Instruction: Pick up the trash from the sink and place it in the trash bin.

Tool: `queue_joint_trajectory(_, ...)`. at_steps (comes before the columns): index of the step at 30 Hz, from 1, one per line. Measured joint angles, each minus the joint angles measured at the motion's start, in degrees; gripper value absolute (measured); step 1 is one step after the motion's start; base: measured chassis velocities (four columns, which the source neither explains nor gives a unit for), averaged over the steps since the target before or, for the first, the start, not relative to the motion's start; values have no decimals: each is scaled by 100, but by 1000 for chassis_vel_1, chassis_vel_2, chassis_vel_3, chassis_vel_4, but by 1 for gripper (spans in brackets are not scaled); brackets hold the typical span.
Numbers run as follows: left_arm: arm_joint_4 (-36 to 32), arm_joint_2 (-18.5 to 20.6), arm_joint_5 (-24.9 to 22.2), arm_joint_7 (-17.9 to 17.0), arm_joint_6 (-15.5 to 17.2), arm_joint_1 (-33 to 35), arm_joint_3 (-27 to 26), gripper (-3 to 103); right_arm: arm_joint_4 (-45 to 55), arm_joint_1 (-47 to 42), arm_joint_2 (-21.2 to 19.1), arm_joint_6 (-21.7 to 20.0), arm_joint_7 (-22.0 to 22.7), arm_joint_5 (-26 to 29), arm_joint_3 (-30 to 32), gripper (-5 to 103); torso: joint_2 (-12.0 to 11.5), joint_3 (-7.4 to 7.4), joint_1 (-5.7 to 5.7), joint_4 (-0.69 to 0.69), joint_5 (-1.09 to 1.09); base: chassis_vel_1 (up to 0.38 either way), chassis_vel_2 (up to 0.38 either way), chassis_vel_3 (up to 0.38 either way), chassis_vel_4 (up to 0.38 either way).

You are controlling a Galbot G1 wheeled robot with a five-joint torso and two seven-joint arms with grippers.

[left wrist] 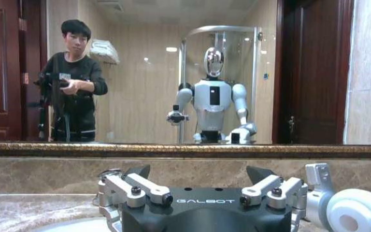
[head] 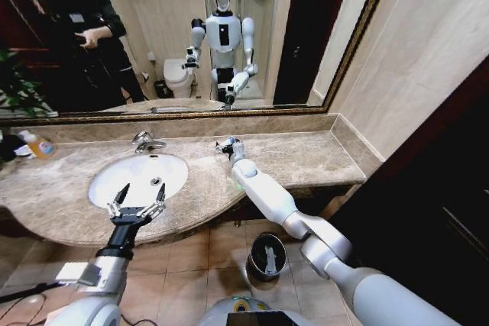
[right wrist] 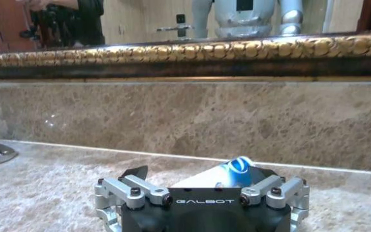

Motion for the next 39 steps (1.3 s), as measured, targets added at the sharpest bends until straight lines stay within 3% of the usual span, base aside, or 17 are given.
queue_joint_trajectory(20,0,0,0,0,0,0,0,100,-423,39,85,13,-54,-80,85,100,0,0,0,0,1,0,0,0,0)
queue_joint_trajectory(39,0,0,0,0,0,0,0,100,-161,-82,80,-56,-38,-27,-209,100,0,0,0,0,0,0,0,0,0)
